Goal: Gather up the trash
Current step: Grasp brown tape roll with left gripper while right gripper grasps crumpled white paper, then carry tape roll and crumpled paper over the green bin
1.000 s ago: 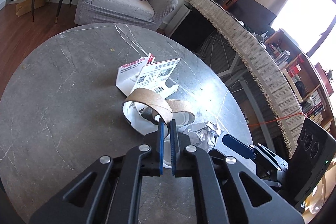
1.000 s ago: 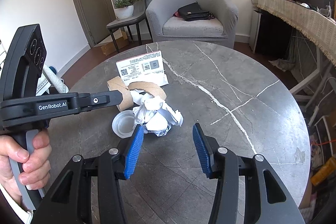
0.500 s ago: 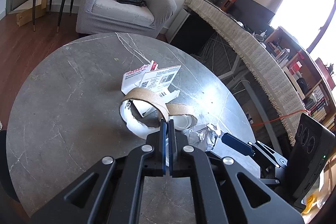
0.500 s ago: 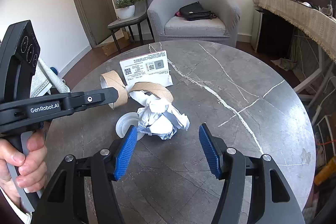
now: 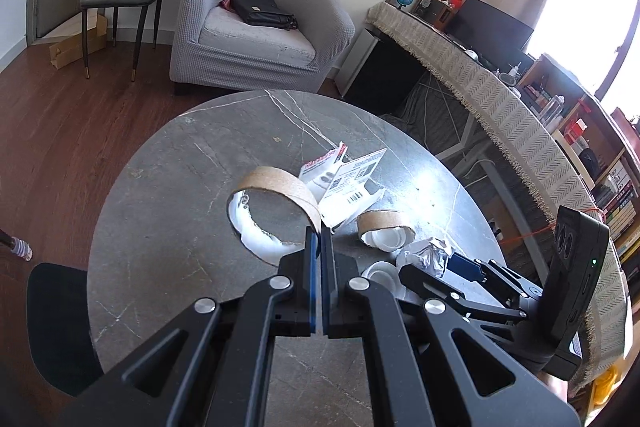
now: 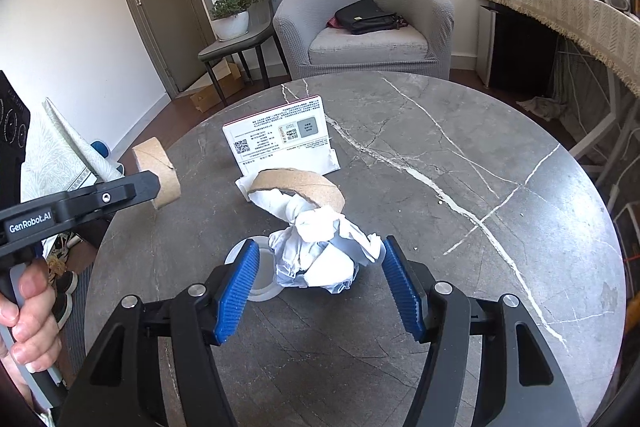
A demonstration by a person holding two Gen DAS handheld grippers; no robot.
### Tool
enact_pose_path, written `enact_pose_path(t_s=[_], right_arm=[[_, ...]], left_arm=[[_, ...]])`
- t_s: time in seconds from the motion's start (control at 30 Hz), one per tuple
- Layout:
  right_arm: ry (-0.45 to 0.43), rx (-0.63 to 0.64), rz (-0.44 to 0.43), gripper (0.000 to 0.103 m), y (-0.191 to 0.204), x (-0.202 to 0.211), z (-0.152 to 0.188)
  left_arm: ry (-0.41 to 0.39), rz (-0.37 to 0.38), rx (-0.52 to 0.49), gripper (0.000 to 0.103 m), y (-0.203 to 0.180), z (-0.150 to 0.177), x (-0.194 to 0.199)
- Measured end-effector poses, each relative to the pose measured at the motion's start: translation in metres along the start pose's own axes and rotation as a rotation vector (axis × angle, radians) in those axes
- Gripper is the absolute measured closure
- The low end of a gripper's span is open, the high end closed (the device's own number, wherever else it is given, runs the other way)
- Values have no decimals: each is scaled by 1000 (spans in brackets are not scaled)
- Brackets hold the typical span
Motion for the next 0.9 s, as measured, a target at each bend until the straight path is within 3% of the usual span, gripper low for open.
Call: enact_pose_path(t_s=[0.33,0.9], right_arm=[[-49,14,13,52,24,19,-19],[-28,175,-99,52,146,6,-34]], left_arm=[[-29,-72,6,100,46,-4,32],[-22,-265,25,100,150,21,81]])
Point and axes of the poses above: each gripper's, at about its wrist camera, not at the fingertips, and x roughly against the way its jaws point, y to its left, z to its underside, the point moved 9 cm from there along -x, roughly the way its jaws point, and after that the axes turned 2 degrees about y, right-handed, at the moved point
